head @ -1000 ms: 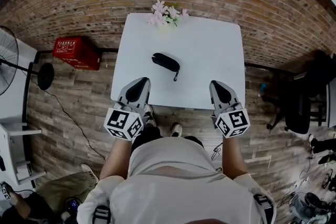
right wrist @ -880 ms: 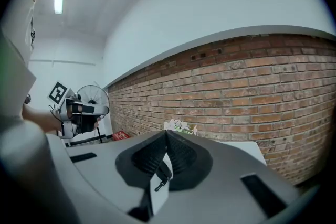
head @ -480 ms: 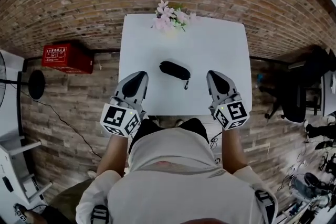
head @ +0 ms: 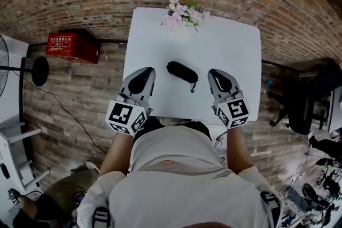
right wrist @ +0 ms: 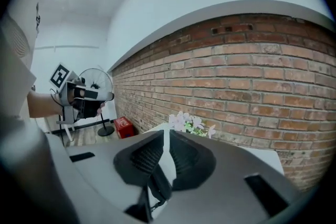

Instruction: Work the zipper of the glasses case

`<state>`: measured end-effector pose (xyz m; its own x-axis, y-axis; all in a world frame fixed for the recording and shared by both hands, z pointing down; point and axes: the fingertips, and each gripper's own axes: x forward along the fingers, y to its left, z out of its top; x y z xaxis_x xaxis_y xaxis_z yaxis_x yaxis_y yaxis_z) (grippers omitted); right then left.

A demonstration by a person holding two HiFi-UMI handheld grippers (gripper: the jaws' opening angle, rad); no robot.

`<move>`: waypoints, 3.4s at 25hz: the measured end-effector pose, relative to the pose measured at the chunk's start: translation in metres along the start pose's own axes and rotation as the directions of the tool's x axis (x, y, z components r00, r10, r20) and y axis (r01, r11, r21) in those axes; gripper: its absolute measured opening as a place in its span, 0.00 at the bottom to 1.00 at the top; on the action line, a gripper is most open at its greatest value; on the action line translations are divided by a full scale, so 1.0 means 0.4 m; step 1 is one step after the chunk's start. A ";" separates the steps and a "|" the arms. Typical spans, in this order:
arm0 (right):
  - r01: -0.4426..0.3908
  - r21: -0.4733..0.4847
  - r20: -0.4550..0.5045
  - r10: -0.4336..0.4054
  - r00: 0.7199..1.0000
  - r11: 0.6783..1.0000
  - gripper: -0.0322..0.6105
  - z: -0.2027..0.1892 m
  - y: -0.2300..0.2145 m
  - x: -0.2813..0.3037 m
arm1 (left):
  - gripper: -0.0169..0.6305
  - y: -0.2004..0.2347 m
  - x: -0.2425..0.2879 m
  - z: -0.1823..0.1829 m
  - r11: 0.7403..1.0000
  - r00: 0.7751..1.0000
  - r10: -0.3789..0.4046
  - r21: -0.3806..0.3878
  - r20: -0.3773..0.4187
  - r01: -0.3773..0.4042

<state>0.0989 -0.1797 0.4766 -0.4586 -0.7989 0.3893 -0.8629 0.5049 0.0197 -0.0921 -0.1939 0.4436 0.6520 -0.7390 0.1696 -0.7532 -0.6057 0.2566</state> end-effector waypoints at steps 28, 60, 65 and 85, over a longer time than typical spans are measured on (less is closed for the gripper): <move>-0.310 -0.408 -0.500 0.074 0.863 0.859 0.82 -0.375 0.094 0.256 | 0.07 0.028 -0.023 -0.098 0.987 0.989 0.132 -0.077 -0.069 -0.138; -0.328 -0.274 -0.552 0.131 0.824 0.904 0.55 -0.496 0.100 0.369 | 0.07 0.037 -0.024 -0.143 0.987 0.987 0.111 -0.104 -0.112 -0.122; -0.285 -0.098 -0.437 0.216 0.873 0.954 0.55 -0.378 0.095 0.323 | 0.07 0.039 -0.014 -0.115 0.989 0.990 0.107 -0.096 -0.088 -0.115; -0.693 0.537 0.436 0.545 0.716 0.481 0.55 0.189 0.054 0.038 | 0.07 -0.082 0.065 0.105 0.891 0.943 -0.310 -0.309 0.119 0.331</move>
<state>0.0572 -0.2055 0.4133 -0.8914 -0.4392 -0.1120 -0.2113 0.6214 -0.7545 -0.0542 -0.2056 0.3995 0.8380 -0.5447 -0.0322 -0.4284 -0.6934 0.5794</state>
